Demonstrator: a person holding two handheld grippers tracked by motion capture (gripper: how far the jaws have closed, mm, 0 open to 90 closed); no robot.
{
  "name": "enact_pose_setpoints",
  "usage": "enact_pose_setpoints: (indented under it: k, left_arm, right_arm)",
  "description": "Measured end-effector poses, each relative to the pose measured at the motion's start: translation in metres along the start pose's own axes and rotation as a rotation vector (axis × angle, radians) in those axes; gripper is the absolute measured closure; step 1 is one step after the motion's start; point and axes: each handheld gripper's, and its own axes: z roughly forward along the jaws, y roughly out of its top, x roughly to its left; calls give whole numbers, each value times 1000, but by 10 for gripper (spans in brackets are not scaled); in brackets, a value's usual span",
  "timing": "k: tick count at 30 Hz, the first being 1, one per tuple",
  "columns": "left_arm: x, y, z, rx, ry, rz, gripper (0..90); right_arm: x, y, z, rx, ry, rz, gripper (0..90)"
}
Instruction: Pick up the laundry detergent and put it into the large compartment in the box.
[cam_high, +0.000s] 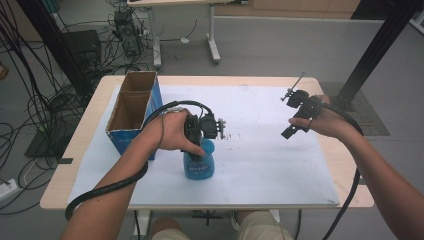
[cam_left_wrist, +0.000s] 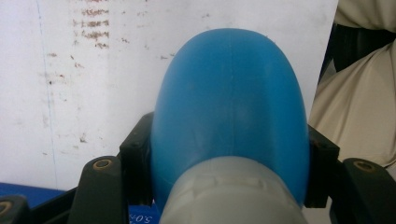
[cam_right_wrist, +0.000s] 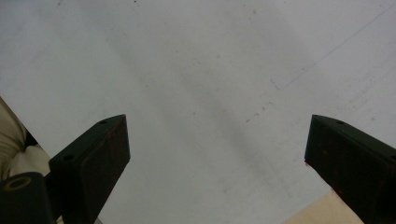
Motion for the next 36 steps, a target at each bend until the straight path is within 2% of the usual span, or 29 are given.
enact_pose_setpoints:
  k: [36]
  left_arm:
    - [2, 5, 0, 21, -9, -2, 375]
  right_arm:
    - [0, 3, 2, 11, 0, 0, 69]
